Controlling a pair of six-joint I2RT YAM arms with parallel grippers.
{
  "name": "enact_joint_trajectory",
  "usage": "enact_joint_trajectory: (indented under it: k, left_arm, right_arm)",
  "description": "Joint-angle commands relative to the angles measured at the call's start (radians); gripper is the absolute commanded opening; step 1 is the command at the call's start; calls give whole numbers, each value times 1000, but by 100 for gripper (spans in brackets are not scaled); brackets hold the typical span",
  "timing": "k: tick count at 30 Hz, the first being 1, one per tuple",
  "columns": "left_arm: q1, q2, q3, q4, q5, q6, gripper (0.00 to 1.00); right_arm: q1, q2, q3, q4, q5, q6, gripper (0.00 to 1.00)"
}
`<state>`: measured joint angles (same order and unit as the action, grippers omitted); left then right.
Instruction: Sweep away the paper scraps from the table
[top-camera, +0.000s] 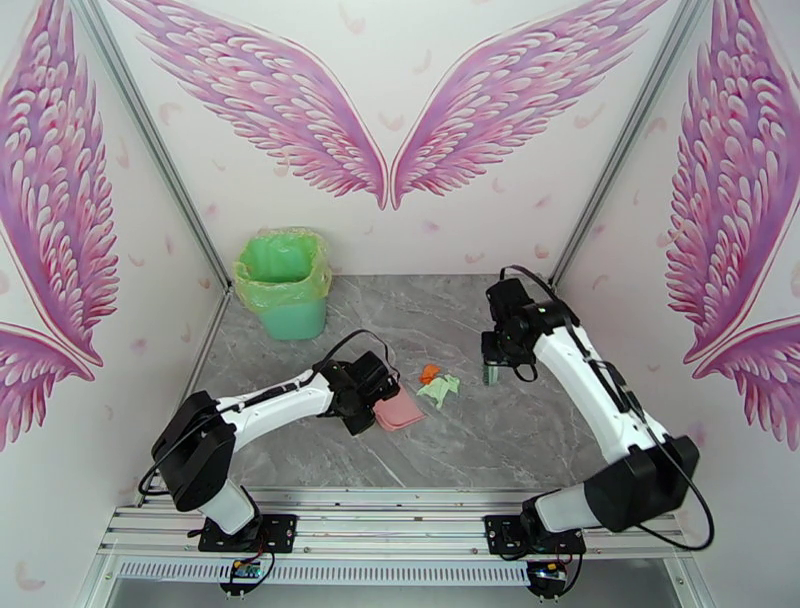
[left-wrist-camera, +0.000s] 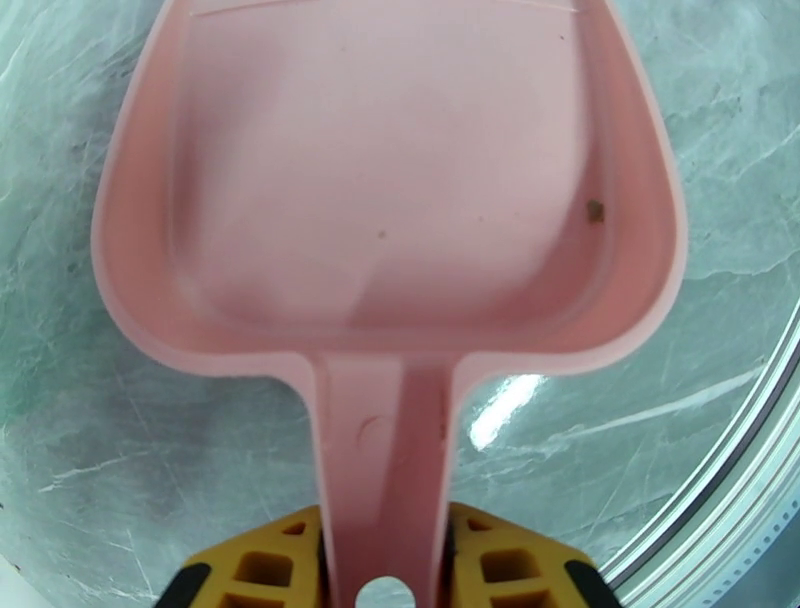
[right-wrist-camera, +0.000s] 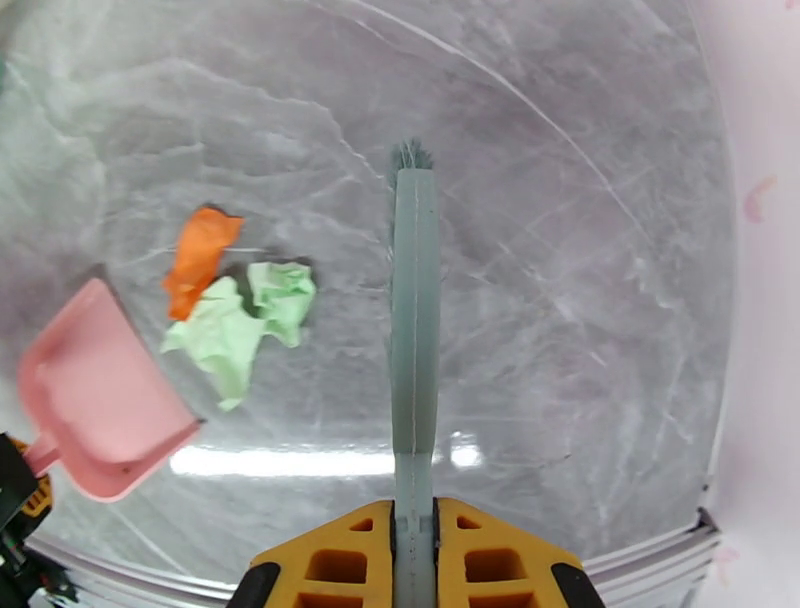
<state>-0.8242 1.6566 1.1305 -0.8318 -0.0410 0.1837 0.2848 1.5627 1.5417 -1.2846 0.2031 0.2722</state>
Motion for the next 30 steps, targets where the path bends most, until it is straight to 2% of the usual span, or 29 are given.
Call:
enact_joint_trajectory:
  k: [1,5,12,30]
  left_arm:
    - [-6,32,38,5,-21,28,4]
    - [-9,52,47,22,-28,40,3]
    - [-16,71,67,37,-33,62,2]
    - [-27,165,124,62,-22,92,2]
  right_arm:
    - [36,84,106,-70,122,-44,0]
    - [52,196,179,-75,131,-66,0]
    - [91,295,220,-66,114,-84,0]
    - [288,398,238,-56,-9,-72,0]
